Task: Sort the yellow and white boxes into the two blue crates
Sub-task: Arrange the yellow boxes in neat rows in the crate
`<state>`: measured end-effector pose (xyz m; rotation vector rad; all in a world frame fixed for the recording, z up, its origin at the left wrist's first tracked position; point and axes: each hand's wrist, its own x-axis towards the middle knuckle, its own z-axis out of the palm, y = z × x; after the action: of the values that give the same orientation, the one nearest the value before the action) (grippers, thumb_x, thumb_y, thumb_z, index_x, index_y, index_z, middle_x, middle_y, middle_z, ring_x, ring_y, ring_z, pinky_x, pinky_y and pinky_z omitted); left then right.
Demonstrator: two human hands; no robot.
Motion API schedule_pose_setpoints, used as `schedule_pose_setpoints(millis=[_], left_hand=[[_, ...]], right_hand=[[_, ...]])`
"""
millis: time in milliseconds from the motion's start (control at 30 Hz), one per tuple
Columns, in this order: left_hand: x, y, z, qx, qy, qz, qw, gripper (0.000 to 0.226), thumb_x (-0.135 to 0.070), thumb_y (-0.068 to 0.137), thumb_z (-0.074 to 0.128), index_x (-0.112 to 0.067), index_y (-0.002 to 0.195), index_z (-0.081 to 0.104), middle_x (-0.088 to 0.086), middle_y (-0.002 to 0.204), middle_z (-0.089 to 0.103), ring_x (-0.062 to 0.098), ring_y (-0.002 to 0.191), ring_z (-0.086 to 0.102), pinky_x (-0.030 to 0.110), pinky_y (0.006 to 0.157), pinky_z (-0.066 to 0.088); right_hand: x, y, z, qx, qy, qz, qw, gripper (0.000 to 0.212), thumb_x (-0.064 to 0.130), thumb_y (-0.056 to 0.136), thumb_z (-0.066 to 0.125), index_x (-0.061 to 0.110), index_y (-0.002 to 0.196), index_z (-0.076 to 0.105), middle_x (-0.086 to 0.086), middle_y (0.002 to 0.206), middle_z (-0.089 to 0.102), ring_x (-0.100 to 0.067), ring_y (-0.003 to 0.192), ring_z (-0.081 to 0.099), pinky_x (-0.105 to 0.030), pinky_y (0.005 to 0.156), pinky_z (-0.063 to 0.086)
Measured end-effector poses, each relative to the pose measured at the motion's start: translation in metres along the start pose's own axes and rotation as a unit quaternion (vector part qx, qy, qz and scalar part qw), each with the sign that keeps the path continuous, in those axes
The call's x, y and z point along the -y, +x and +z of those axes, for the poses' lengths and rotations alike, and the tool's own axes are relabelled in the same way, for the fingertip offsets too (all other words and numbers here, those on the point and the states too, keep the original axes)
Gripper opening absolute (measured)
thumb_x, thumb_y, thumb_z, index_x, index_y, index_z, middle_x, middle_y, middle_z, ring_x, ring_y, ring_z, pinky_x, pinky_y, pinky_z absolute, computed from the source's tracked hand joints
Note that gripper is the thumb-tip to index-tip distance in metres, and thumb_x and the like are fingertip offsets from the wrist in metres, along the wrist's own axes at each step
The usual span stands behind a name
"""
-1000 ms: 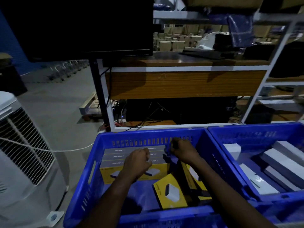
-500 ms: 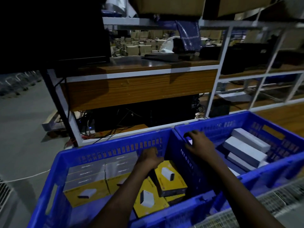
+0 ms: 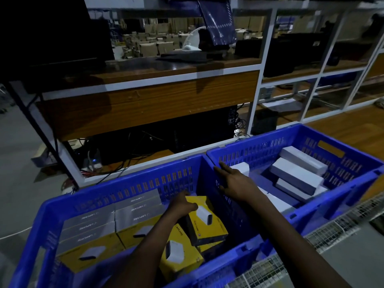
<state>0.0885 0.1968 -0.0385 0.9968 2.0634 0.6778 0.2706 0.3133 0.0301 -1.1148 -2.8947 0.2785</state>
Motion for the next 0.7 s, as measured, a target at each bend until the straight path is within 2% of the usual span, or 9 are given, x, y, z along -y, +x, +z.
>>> schedule_pose_setpoints(millis=[67, 200, 267, 333, 433, 500, 567, 633, 700], left_hand=[[-0.004, 0.002, 0.001, 0.003, -0.026, -0.006, 1.000, 0.068, -0.025, 0.086, 0.073, -0.016, 0.144, 0.039, 0.013, 0.133, 0.049, 0.025, 0.101, 0.056, 0.031, 0.072, 0.041], [-0.008, 0.001, 0.006, 0.030, -0.062, -0.022, 0.997, 0.057, -0.025, 0.086, 0.073, -0.021, 0.133, 0.041, 0.007, 0.107, 0.055, 0.025, 0.087, 0.060, 0.033, 0.055, 0.053], [-0.007, -0.001, 0.007, 0.029, -0.068, -0.014, 0.997, 0.049, -0.025, 0.086, 0.073, -0.021, 0.126, 0.045, 0.010, 0.110, 0.060, 0.028, 0.092, 0.064, 0.043, 0.067, 0.058], [-0.006, -0.002, 0.006, 0.021, -0.076, -0.001, 0.997, 0.047, -0.026, 0.085, 0.074, -0.016, 0.124, 0.051, 0.013, 0.110, 0.064, 0.031, 0.095, 0.066, 0.051, 0.079, 0.058], [-0.007, -0.005, 0.002, 0.013, -0.093, 0.015, 0.995, 0.048, -0.027, 0.084, 0.073, -0.015, 0.126, 0.051, 0.017, 0.109, 0.066, 0.035, 0.095, 0.067, 0.054, 0.077, 0.057], [-0.010, -0.009, -0.005, 0.000, -0.112, 0.018, 0.994, 0.061, -0.031, 0.083, 0.073, -0.016, 0.135, 0.045, 0.017, 0.123, 0.062, 0.035, 0.097, 0.067, 0.045, 0.065, 0.060], [-0.016, -0.015, -0.014, -0.019, -0.125, 0.028, 0.992, 0.062, -0.028, 0.087, 0.070, -0.014, 0.140, 0.042, 0.016, 0.125, 0.061, 0.033, 0.095, 0.067, 0.034, 0.053, 0.057], [-0.021, -0.023, -0.024, -0.043, -0.135, 0.045, 0.989, 0.055, -0.025, 0.091, 0.066, -0.013, 0.140, 0.044, 0.017, 0.121, 0.063, 0.035, 0.098, 0.066, 0.042, 0.062, 0.059], [-0.024, -0.031, -0.036, -0.072, -0.144, 0.055, 0.985, 0.062, -0.027, 0.093, 0.065, -0.014, 0.147, 0.037, 0.017, 0.131, 0.058, 0.038, 0.110, 0.061, 0.045, 0.072, 0.056]], right_hand=[[0.001, 0.000, 0.000, -0.005, 0.004, 0.005, 1.000, 0.073, 0.038, 0.093, 0.052, 0.029, 0.154, 0.012, 0.002, 0.163, 0.001, -0.030, 0.138, 0.033, -0.047, 0.092, 0.049], [0.004, -0.001, -0.002, -0.006, -0.010, 0.005, 1.000, 0.073, 0.039, 0.093, 0.052, 0.028, 0.154, 0.013, 0.000, 0.163, 0.004, -0.030, 0.139, 0.031, -0.046, 0.094, 0.049], [0.005, -0.002, -0.002, -0.004, -0.031, 0.006, 1.000, 0.073, 0.041, 0.094, 0.050, 0.028, 0.154, 0.012, -0.001, 0.163, 0.004, -0.029, 0.143, 0.025, -0.048, 0.102, 0.043], [0.007, -0.004, -0.003, 0.000, -0.057, 0.006, 0.998, 0.072, 0.043, 0.095, 0.047, 0.027, 0.154, 0.009, -0.002, 0.163, 0.004, -0.027, 0.147, 0.014, -0.055, 0.113, 0.025], [0.008, -0.005, -0.004, -0.006, -0.094, 0.003, 0.996, 0.070, 0.046, 0.098, 0.041, 0.027, 0.155, 0.005, -0.002, 0.163, 0.002, -0.028, 0.150, 0.001, -0.063, 0.114, 0.004], [0.010, -0.006, -0.005, -0.007, -0.105, 0.007, 0.994, 0.069, 0.047, 0.098, 0.038, 0.028, 0.155, 0.004, -0.001, 0.163, 0.001, -0.027, 0.150, -0.002, -0.065, 0.113, 0.000], [0.010, -0.007, -0.005, -0.004, -0.100, 0.011, 0.995, 0.068, 0.047, 0.099, 0.037, 0.028, 0.155, 0.003, -0.001, 0.163, 0.001, -0.027, 0.150, -0.003, -0.066, 0.112, 0.000], [0.011, -0.008, -0.005, -0.002, -0.098, 0.010, 0.995, 0.067, 0.046, 0.099, 0.036, 0.028, 0.155, 0.003, 0.000, 0.163, 0.001, -0.027, 0.150, -0.003, -0.066, 0.112, 0.000], [0.012, -0.009, -0.007, -0.011, -0.099, 0.007, 0.995, 0.065, 0.046, 0.100, 0.034, 0.027, 0.155, 0.006, 0.000, 0.163, 0.002, -0.027, 0.150, -0.005, -0.065, 0.112, 0.000]])
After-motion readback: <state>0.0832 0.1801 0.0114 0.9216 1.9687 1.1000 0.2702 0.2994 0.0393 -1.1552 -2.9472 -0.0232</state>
